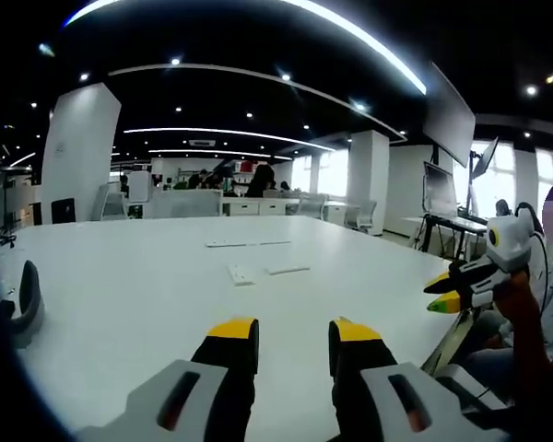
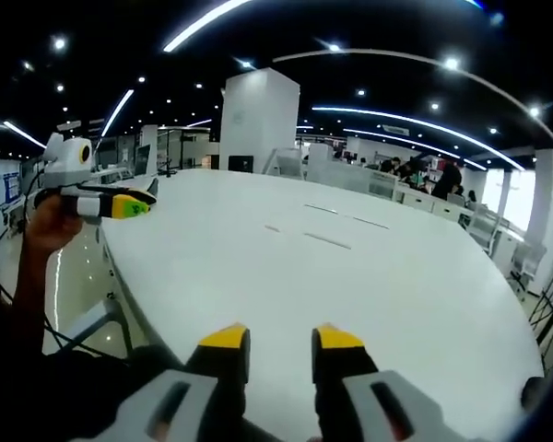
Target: Locate the socket holder cover, grip the socket holder cover, clip it into the socket holder slot.
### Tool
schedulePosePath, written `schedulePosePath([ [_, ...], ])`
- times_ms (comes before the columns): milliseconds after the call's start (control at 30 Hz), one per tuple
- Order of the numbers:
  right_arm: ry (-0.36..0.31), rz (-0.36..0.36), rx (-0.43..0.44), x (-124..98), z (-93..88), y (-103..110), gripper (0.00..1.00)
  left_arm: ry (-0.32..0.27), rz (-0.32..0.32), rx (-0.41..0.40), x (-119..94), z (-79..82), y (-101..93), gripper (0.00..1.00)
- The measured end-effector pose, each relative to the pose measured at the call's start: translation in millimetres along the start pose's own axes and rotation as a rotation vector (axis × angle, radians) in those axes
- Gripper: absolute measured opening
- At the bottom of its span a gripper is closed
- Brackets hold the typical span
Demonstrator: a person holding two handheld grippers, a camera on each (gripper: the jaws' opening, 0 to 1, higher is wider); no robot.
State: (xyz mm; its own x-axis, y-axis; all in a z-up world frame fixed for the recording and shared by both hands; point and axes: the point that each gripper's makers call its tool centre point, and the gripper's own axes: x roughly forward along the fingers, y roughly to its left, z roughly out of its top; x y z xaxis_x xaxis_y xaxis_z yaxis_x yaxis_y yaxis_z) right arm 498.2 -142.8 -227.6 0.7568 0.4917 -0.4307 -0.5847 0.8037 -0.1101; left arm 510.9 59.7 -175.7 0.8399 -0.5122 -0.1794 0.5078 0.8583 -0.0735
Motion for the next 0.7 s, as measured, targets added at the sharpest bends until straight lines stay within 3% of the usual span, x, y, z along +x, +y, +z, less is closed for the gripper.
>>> schedulePosePath([
  [233,-0.043,0.012,0.001,-3.0,8.1,-1.5,0.31,0.003,0.009,0.009,-0.7,-1.7,-3.9,0.31],
  [700,-0.025,0.006,-0.008,6.7,6.9,-10.9,0.31,0.009,0.055,0.012,-6.0,-4.5,2.8,0.3],
])
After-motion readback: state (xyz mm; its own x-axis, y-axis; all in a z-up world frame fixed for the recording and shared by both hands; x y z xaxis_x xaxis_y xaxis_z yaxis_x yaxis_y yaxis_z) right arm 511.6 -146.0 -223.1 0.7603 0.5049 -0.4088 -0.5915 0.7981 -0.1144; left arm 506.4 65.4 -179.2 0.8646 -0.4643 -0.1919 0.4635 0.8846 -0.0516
